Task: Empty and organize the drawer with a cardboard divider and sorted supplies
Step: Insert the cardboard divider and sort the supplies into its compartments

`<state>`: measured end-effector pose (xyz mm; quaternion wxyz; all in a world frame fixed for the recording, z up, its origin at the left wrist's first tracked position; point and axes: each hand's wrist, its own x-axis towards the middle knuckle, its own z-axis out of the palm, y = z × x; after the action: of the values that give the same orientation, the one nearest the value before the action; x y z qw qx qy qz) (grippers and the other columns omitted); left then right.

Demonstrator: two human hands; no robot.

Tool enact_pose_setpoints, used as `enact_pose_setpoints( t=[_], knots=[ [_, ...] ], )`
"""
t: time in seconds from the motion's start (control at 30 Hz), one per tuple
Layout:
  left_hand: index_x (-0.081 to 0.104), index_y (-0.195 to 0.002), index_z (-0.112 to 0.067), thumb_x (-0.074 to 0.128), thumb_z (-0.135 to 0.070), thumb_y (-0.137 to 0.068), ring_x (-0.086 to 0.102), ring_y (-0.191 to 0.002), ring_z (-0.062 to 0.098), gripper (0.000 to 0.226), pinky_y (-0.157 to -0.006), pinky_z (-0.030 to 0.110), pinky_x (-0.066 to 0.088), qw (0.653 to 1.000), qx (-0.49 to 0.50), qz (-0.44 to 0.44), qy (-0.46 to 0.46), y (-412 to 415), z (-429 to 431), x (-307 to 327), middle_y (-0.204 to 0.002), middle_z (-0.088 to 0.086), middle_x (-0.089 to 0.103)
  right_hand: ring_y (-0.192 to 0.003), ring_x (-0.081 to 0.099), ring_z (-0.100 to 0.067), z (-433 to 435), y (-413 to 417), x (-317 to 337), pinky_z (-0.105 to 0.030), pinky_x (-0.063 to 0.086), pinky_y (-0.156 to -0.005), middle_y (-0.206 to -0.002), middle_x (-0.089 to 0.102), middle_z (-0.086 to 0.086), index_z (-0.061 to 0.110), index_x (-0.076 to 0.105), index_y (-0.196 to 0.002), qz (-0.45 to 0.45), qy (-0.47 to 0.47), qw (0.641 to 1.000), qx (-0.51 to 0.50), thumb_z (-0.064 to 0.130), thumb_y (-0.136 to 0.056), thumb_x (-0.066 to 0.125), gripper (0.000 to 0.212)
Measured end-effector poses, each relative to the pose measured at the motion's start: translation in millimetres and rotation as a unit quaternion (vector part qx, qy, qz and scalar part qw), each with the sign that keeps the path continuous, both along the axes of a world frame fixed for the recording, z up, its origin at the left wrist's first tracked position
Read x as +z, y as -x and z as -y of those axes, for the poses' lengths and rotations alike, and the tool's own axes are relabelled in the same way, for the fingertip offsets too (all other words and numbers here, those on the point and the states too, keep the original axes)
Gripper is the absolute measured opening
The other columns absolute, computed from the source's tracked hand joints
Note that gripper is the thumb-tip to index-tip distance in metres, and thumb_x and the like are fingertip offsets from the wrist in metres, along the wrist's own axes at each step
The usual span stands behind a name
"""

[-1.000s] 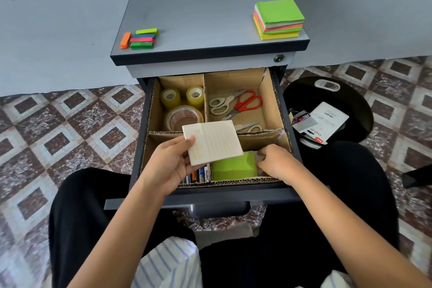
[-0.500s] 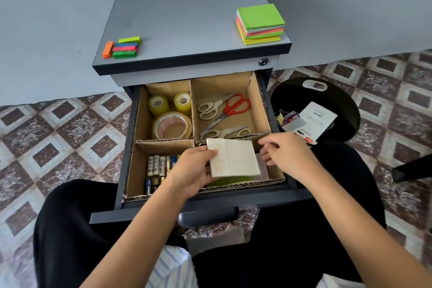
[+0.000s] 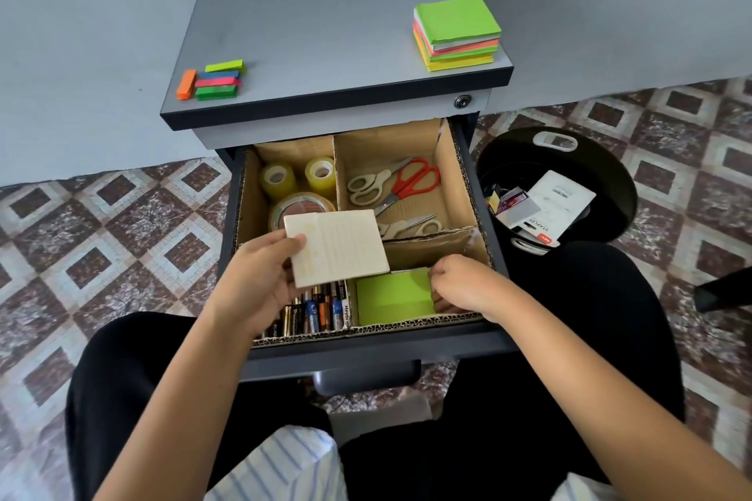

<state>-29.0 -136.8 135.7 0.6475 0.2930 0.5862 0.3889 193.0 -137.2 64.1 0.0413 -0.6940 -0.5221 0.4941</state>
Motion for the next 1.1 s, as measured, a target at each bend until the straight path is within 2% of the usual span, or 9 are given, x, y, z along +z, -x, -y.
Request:
enact_pose_setpoints(
  t=[0.13,0.23,0.3,0.37,0.4,0.57,0.77,0.83,1.1],
  knots=[
    [0.060,-0.095,-0.004,0.041,-0.004,-0.097,0.065,-0.082,0.022,0.019,-0.057,0.026,0.059,1.000,-0.012,0.016,0.012,-8.0,2.6,-1.0,-0.090,0.014,0.067,-0.089,0.065,-0.033,5.3,-3.1,13.5,-0.051,0.051,-0.088,-0.092,0.068,-0.018,0.002,0.061,-0.104,0.011,-0.022,1.000,0.013,0.013,-0.093,0.037,0.028],
    [0.060,-0.097,-0.003,0.040,-0.004,-0.097,0.066,-0.079,0.022,0.019,-0.058,0.028,0.059,0.998,-0.036,0.038,0.026,-19.2,6.1,-3.0,-0.089,0.014,0.068,-0.084,0.068,-0.024,8.8,-16.2,31.9,-0.045,0.056,-0.079,-0.097,0.067,-0.009,0.009,0.061,-0.110,0.009,-0.130,0.991,-0.015,0.015,-0.096,0.043,0.024],
    [0.059,-0.101,-0.002,0.041,-0.005,-0.097,0.067,-0.081,0.022,0.019,-0.059,0.028,0.059,0.996,-0.062,0.046,0.038,-29.6,9.9,-7.0,-0.092,0.014,0.069,-0.080,0.067,-0.014,12.7,-27.3,44.9,-0.030,0.058,-0.076,-0.097,0.066,0.000,0.015,0.062,-0.112,0.005,-0.244,0.966,-0.083,0.013,-0.095,0.047,0.023],
    [0.058,-0.105,-0.002,0.042,-0.005,-0.097,0.067,-0.086,0.024,0.018,-0.064,0.031,0.060,0.993,-0.085,0.055,0.062,-42.7,12.7,-12.8,-0.098,0.015,0.069,-0.088,0.060,-0.008,12.8,-37.5,49.0,-0.004,0.045,-0.078,-0.103,0.064,0.003,0.014,0.063,-0.113,0.026,-0.340,0.929,-0.142,0.012,-0.094,0.049,0.024],
    [0.057,-0.104,-0.002,0.042,-0.005,-0.097,0.066,-0.089,0.025,0.017,-0.066,0.032,0.060,0.991,-0.096,0.059,0.075,-50.0,13.0,-16.1,-0.100,0.016,0.068,-0.097,0.057,-0.009,11.3,-42.1,46.1,-0.002,0.039,-0.081,-0.110,0.063,0.001,0.014,0.062,-0.118,0.041,-0.356,0.921,-0.154,0.013,-0.095,0.049,0.026],
    [0.053,-0.105,-0.002,0.039,-0.004,-0.099,0.061,-0.098,0.028,0.016,-0.082,0.040,0.053,0.986,-0.108,0.047,0.122,-86.1,6.7,-32.1,-0.102,0.015,0.064,-0.136,0.033,-0.014,9.8,-45.0,25.8,-0.021,0.025,-0.102,-0.147,0.040,0.002,0.022,0.038,-0.143,-0.018,-0.261,0.953,-0.156,0.020,-0.098,0.044,0.045],
    [0.041,-0.134,0.000,0.046,-0.011,-0.097,0.044,-0.128,0.027,0.040,-0.109,0.044,0.033,0.978,-0.131,-0.049,0.154,-104.1,-5.3,-61.5,-0.137,0.007,0.049,-0.136,0.034,-0.011,10.7,-44.3,15.5,-0.017,0.024,-0.097,-0.147,0.039,0.005,0.025,0.035,-0.145,-0.036,-0.272,0.946,-0.172,0.022,-0.099,0.041,0.046],
    [0.036,-0.138,-0.001,0.046,-0.011,-0.096,0.036,-0.133,0.028,0.044,-0.110,0.043,0.029,0.978,-0.119,-0.069,0.155,-101.8,-6.5,-66.5,-0.136,0.000,0.043,-0.136,0.033,-0.011,11.1,-43.4,13.9,-0.016,0.023,-0.098,-0.148,0.039,0.005,0.025,0.035,-0.145,-0.035,-0.279,0.944,-0.171,0.022,-0.099,0.041,0.046],
    [0.045,-0.132,-0.006,0.047,-0.013,-0.094,0.048,-0.121,0.030,0.039,-0.104,0.049,0.039,0.977,-0.091,-0.052,0.186,-93.1,-6.3,-69.2,-0.137,0.013,0.047,-0.136,0.035,-0.014,11.4,-42.2,12.5,-0.021,0.027,-0.100,-0.147,0.040,0.002,0.026,0.035,-0.145,-0.027,-0.282,0.944,-0.173,0.023,-0.099,0.041,0.046]
  ],
)
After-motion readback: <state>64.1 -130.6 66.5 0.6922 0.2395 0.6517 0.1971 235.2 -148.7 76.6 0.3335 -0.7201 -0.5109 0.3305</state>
